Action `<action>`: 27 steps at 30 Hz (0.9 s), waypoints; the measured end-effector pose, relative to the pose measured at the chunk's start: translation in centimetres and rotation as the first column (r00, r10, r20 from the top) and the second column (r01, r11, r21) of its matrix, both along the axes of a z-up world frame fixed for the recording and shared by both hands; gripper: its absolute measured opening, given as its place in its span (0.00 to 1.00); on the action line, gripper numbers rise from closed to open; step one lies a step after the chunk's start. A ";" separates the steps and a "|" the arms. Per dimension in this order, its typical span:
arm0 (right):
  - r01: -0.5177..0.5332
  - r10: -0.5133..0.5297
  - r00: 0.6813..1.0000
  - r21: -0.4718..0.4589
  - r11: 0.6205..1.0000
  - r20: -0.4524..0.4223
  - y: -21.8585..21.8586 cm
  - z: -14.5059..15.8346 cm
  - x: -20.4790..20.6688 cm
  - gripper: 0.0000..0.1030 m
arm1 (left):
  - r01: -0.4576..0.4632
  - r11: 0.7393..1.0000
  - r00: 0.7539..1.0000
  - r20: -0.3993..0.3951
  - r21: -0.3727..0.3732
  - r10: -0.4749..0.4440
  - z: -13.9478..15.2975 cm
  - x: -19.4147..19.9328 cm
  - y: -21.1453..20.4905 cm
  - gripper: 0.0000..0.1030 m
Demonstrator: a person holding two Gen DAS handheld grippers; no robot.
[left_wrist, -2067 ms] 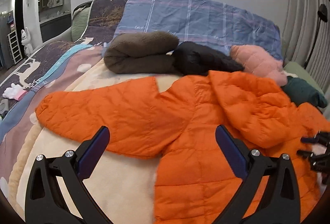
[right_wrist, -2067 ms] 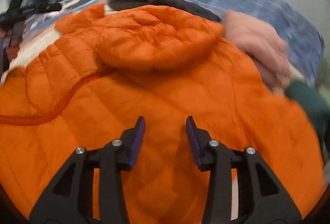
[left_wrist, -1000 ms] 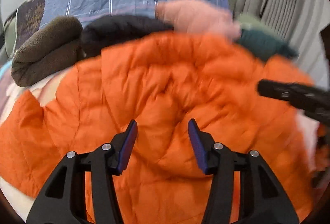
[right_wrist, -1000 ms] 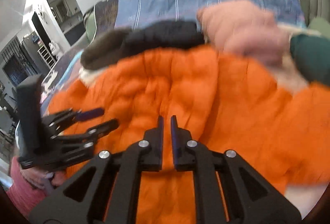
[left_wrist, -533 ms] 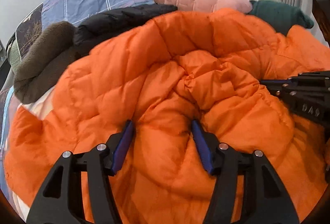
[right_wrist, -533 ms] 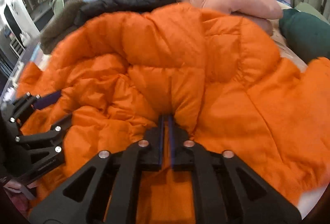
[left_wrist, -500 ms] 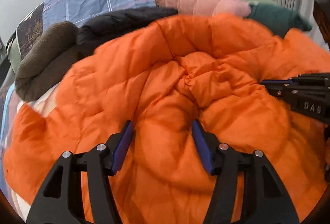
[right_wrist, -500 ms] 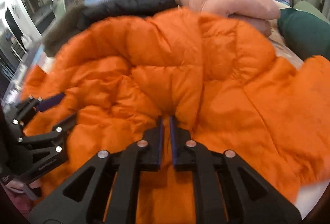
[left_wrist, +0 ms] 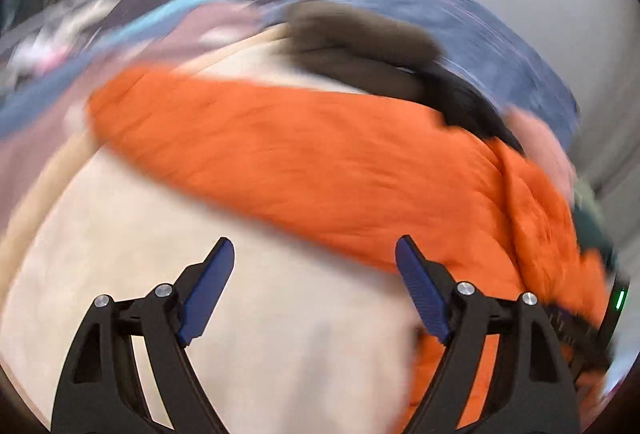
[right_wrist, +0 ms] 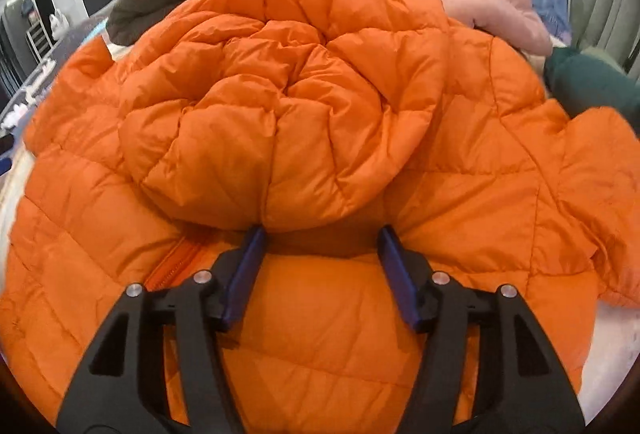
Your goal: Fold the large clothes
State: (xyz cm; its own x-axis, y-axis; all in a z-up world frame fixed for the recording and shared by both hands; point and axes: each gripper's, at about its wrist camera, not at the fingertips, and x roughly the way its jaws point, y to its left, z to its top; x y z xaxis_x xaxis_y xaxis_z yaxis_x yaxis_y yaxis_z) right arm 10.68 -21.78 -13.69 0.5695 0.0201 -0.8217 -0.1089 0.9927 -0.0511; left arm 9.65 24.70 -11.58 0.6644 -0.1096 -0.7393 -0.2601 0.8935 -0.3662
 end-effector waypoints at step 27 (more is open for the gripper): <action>0.001 -0.005 0.999 0.089 0.996 0.050 -1.4 -0.5 0.2 0.69 | -0.216 0.965 0.943 0.226 -0.146 0.245 7.5 6.5 9.9 0.05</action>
